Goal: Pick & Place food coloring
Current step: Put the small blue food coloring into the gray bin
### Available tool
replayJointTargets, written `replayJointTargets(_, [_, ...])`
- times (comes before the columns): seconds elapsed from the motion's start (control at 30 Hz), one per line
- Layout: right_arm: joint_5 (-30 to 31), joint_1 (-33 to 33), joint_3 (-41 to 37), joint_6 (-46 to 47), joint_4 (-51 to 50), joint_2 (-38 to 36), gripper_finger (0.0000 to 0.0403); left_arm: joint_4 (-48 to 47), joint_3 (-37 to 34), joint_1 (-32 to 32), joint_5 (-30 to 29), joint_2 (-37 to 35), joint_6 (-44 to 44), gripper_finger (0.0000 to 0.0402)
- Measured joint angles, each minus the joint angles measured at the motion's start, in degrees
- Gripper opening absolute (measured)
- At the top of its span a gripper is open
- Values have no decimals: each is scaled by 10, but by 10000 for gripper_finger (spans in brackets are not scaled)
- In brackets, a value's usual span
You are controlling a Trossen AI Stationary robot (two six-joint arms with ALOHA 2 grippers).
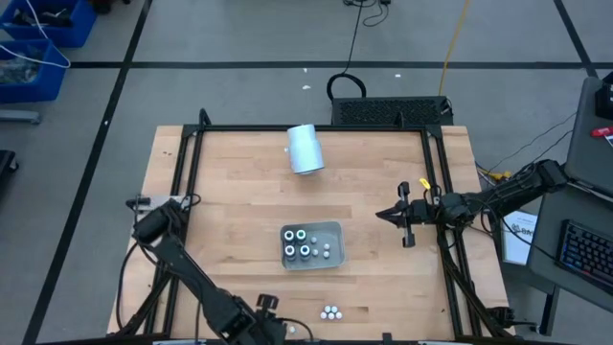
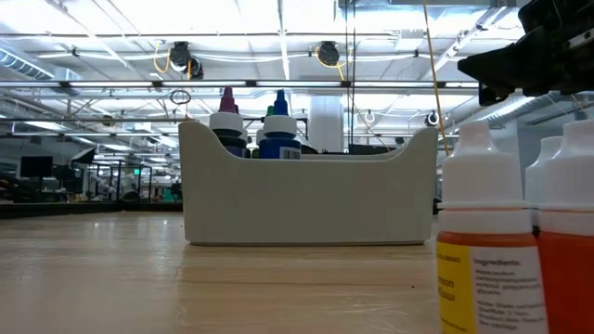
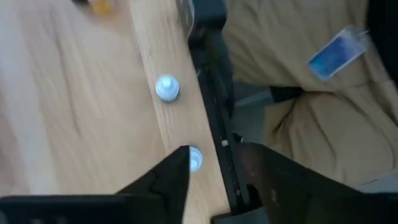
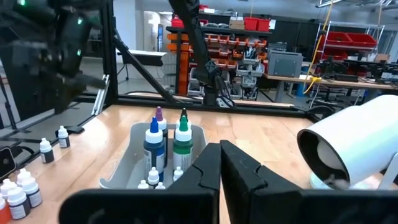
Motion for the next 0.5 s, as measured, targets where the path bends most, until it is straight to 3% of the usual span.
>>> replayJointTargets(0.23, [0,0,0,26,0,0,1,-8,0,0,8,23,-20,251])
replayJointTargets(0.5, [0,0,0,28,0,0,1,0,-22,4,-9,25,-18,274])
